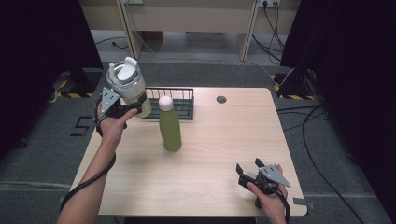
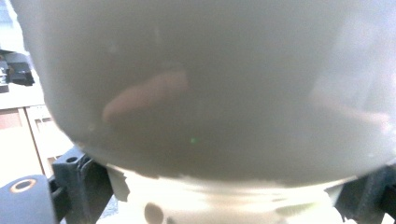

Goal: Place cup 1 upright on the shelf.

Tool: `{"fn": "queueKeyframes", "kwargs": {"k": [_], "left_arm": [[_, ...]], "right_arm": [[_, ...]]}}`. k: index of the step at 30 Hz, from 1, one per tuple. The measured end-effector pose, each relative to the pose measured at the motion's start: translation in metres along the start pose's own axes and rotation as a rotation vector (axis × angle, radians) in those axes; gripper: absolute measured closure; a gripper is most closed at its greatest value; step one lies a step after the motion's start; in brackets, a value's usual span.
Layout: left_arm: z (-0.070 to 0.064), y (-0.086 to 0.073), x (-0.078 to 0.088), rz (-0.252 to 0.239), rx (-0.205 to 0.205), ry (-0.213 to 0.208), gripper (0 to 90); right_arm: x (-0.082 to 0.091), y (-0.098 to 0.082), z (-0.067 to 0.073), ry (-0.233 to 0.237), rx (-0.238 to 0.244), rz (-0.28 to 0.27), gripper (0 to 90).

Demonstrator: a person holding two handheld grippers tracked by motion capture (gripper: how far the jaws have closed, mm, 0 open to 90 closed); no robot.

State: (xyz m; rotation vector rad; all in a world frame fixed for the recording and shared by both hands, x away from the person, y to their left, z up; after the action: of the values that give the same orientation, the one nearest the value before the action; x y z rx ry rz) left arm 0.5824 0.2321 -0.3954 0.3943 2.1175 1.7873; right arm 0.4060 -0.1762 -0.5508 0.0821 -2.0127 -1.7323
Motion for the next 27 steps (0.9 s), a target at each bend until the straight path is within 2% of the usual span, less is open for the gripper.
{"fn": "queueKeyframes", "kwargs": {"k": [13,27], "left_arm": [[0.000,-0.001,-0.018,0.009,0.000,0.007,9.1],[0.004,0.007,-0.029,-0.007,0.013,0.015,9.1]], "right_arm": [[0.000,-0.001,-0.001,-0.001,-0.004,0.002,18.4],[0.000,-0.001,-0.001,0.000,-0.005,0.001,18.4]]}}
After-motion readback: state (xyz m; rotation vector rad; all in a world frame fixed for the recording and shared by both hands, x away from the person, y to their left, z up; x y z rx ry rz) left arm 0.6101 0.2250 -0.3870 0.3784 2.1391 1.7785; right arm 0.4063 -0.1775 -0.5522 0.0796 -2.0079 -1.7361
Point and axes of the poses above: each handheld gripper's, and its own axes: x roughly backward along the jaws, y roughly out of its top, z roughly to its left, the point moved 10 cm from there along -x, roughly forward along the jaws, and after that the axes turned 11 degrees about x, right-handed, at the moved point
